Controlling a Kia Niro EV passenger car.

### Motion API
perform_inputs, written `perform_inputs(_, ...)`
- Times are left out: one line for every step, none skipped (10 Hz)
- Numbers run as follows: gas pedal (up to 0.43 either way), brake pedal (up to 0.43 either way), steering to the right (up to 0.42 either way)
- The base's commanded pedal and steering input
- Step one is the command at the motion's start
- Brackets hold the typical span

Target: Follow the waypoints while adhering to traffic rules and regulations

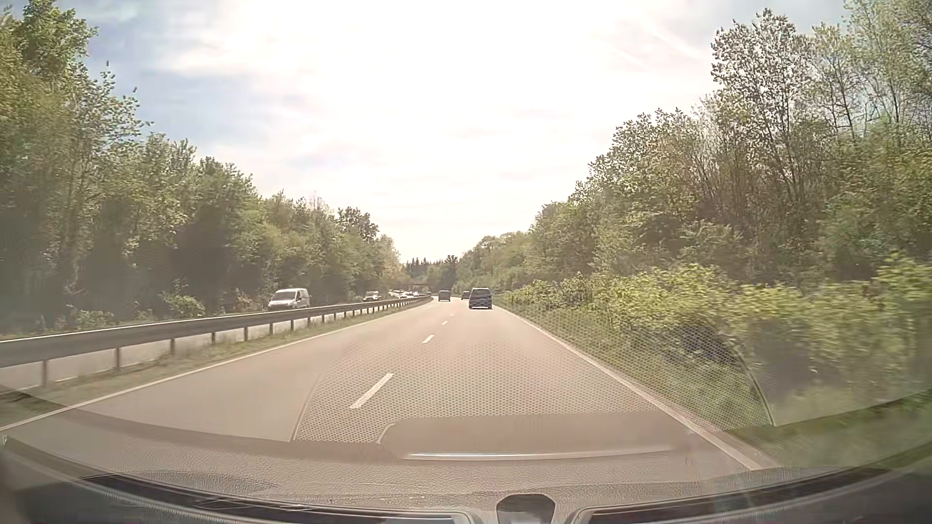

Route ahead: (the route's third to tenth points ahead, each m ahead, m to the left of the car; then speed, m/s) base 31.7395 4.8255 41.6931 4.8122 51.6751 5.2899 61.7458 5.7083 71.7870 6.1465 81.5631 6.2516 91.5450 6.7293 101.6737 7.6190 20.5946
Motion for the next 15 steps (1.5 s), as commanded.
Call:
perform_inputs(0.138, 0.000, -0.002)
perform_inputs(0.138, 0.000, -0.003)
perform_inputs(0.138, 0.000, -0.003)
perform_inputs(0.138, 0.000, -0.003)
perform_inputs(0.138, 0.000, -0.003)
perform_inputs(0.138, 0.000, -0.003)
perform_inputs(0.138, 0.000, -0.004)
perform_inputs(0.138, 0.000, -0.004)
perform_inputs(0.138, 0.000, -0.004)
perform_inputs(0.138, 0.000, -0.005)
perform_inputs(0.138, 0.000, -0.005)
perform_inputs(0.138, 0.000, -0.005)
perform_inputs(0.138, 0.000, -0.005)
perform_inputs(0.138, 0.000, -0.005)
perform_inputs(0.130, 0.000, -0.005)
